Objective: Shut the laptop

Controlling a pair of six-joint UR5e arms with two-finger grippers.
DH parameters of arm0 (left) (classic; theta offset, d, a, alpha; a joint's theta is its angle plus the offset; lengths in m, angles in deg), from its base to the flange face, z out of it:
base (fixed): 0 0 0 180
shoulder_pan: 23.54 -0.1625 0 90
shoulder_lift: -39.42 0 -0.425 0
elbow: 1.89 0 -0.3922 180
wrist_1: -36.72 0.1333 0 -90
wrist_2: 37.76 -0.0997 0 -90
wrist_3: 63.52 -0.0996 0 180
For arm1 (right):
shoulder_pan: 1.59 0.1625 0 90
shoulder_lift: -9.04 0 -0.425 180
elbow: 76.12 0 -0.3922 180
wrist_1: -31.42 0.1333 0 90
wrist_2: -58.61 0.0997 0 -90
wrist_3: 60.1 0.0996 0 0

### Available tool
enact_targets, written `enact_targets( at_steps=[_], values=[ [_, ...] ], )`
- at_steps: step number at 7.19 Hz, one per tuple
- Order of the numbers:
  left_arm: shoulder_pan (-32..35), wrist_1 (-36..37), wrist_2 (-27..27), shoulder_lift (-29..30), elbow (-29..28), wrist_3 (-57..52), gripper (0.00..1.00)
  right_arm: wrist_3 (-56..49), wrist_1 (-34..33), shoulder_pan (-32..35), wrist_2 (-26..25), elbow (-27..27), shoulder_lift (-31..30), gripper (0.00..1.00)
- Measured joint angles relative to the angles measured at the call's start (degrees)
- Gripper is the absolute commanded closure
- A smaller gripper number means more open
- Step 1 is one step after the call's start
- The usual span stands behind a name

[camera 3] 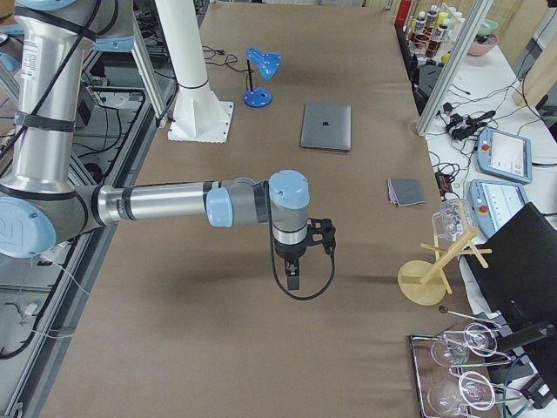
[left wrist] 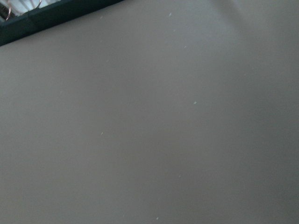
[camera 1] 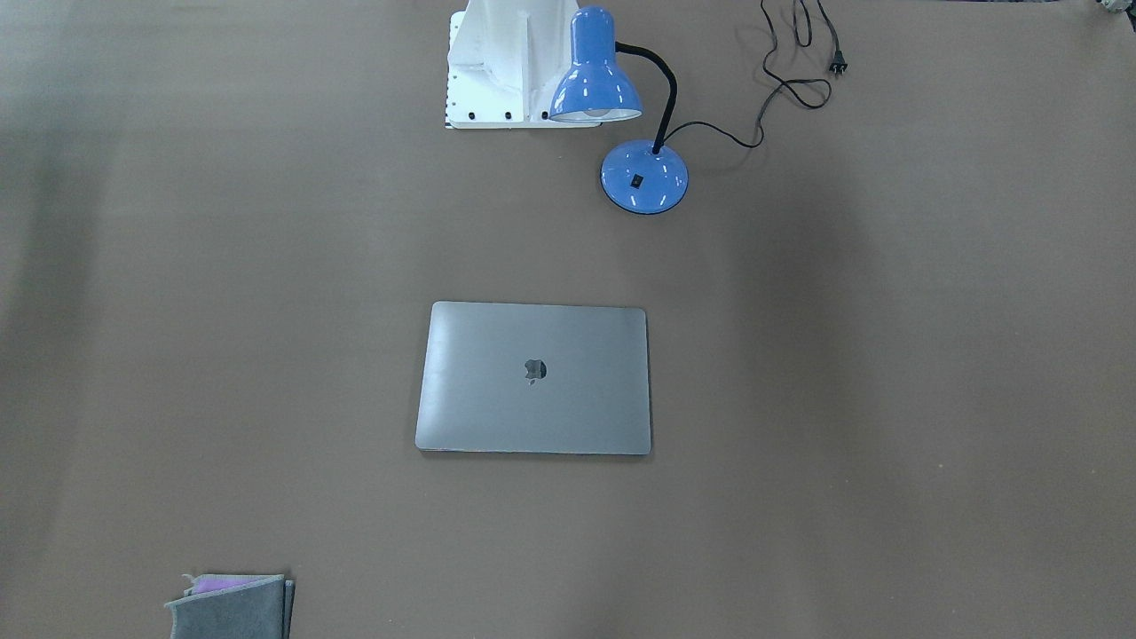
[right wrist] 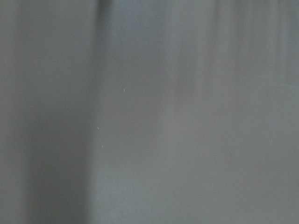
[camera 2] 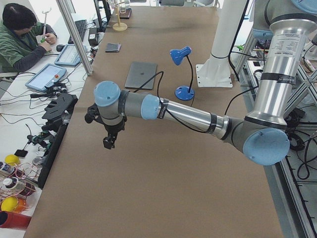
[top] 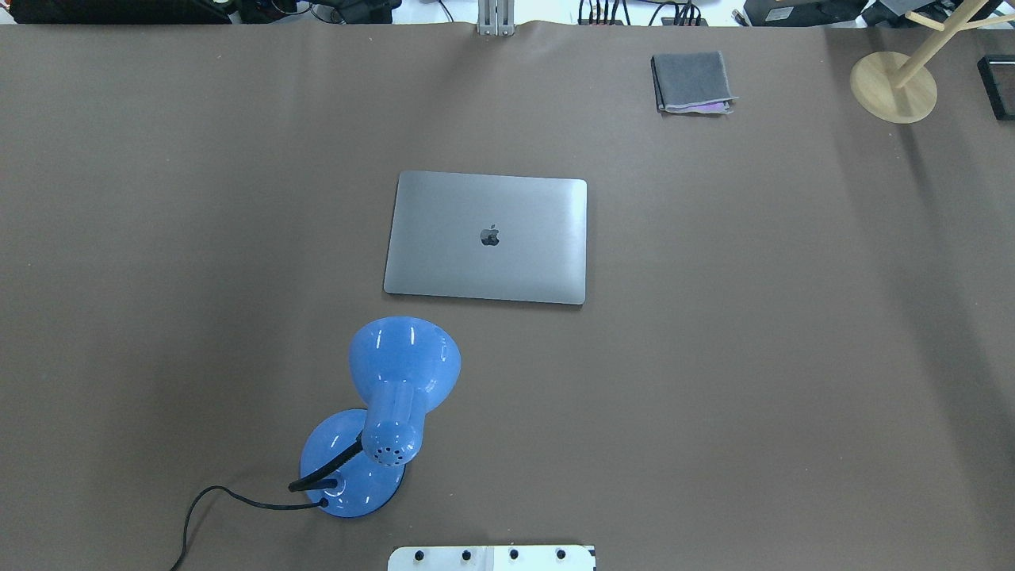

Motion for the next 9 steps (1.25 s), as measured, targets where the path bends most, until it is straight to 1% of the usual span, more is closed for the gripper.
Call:
enact_targets(
  at_steps=[2,3,5,6,9],
  values=[
    [0.81,-5.24,-0.77,-7.70,-0.45,0.00,0.01,-1.11,0.25,0.73,0.45,1.96,-2.80,0.00],
    [0.91,-6.09,-1.76,-9.47,-0.24,0.00,0.01,-1.15,0.29,0.78,0.78,2.25,-3.11,0.00],
    [0.96,-6.07,-4.38,-10.64,0.03,0.02,0.01,-1.11,0.31,0.82,2.14,2.24,-3.23,0.00],
    [0.95,-6.15,-4.85,-10.96,0.27,-0.10,0.01,-1.10,0.31,0.82,2.63,2.21,-3.25,0.00],
    [0.74,-6.58,-4.57,-11.33,1.93,-0.43,0.01,-1.19,0.31,0.83,3.91,2.23,-3.38,0.00]
  ],
)
